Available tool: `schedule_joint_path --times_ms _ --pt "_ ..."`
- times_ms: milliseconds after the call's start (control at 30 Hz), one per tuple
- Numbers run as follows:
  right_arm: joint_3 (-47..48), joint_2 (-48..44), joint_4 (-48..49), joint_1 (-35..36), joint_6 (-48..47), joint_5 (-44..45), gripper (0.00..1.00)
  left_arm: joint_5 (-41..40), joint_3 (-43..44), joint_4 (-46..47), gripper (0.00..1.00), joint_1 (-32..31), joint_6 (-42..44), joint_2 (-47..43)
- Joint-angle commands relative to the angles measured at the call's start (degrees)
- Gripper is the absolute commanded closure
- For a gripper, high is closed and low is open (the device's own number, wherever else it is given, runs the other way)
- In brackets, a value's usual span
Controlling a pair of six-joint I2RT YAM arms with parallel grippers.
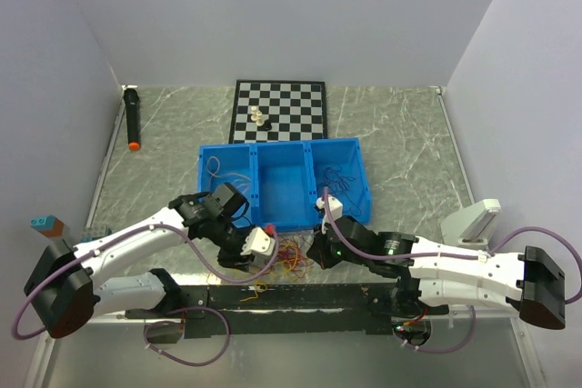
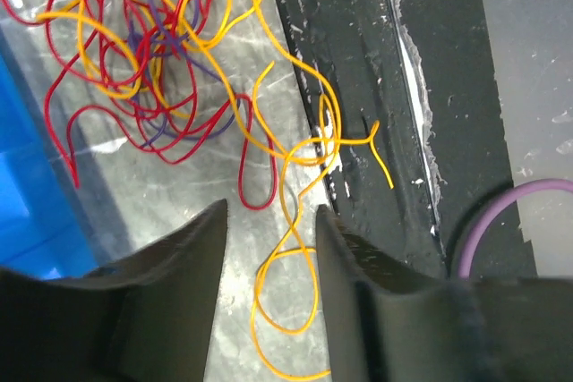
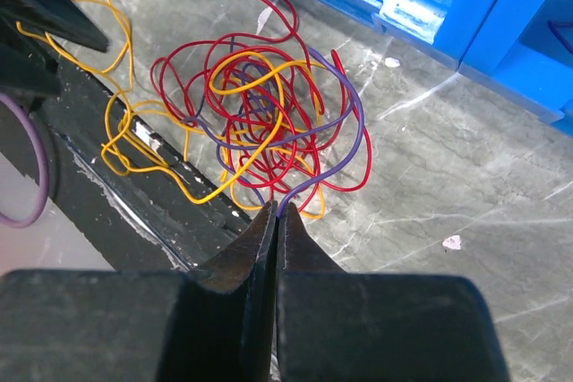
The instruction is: Untangle the cables
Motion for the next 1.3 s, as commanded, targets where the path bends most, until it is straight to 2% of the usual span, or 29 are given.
schedule_joint_path --times_ms 0,133,233,467,567,667,733,833,967,1167,1267 --pt "-0.37 -0.97 1.54 -0.18 -0.26 0.38 1.00 0.50 0.40 2.24 0.47 -1.85 -0.92 1.41" --pt "-0.46 -1.41 1.71 -0.27 -0.70 0.29 1.00 -0.73 0.23 1.00 0.40 -3.17 -0.12 2.46" --pt "-0.63 -1.76 1.80 -0.18 -0.52 0.29 1.00 -1.96 -0.65 2.40 0.38 -3.79 -1.17 2.82" --pt "-0.98 -3.51 1.10 -0.18 -0.61 0.29 1.00 -8.46 -5.22 8.65 0.50 -5.19 -2.15 4.22" --pt "-1.86 -5.27 1.09 -0.18 -0.35 0.82 1.00 -10.04 -6.10 9.35 0.62 -5.55 -0.74 4.92" --pt "-2.65 -6.15 1.27 -0.18 -0.09 0.64 1.00 -13.12 -5.67 10.75 0.84 -5.55 -1.35 4.93" --pt "-2.83 -5.89 1.80 -0.18 -0.26 0.03 1.00 -14.26 -3.74 9.97 0.94 -5.63 -1.62 4.66" --pt "-2.57 -4.31 2.59 -0.27 -0.87 -0.68 1.00 -14.80 0.73 5.68 0.99 -5.55 -1.27 4.49" --pt "-1.95 -0.80 3.03 -0.18 -1.49 -1.12 1.00 -14.36 10.66 -3.46 0.99 -5.81 -0.56 3.78" --pt "-0.99 4.56 2.50 -0.18 -1.93 -1.12 1.00 -13.04 32.00 -16.38 0.99 -6.25 -0.04 2.91" --pt "-1.16 5.54 2.77 -0.18 -1.67 -1.47 1.00 -15.05 43.09 -16.58 0.99 -6.25 0.05 1.24"
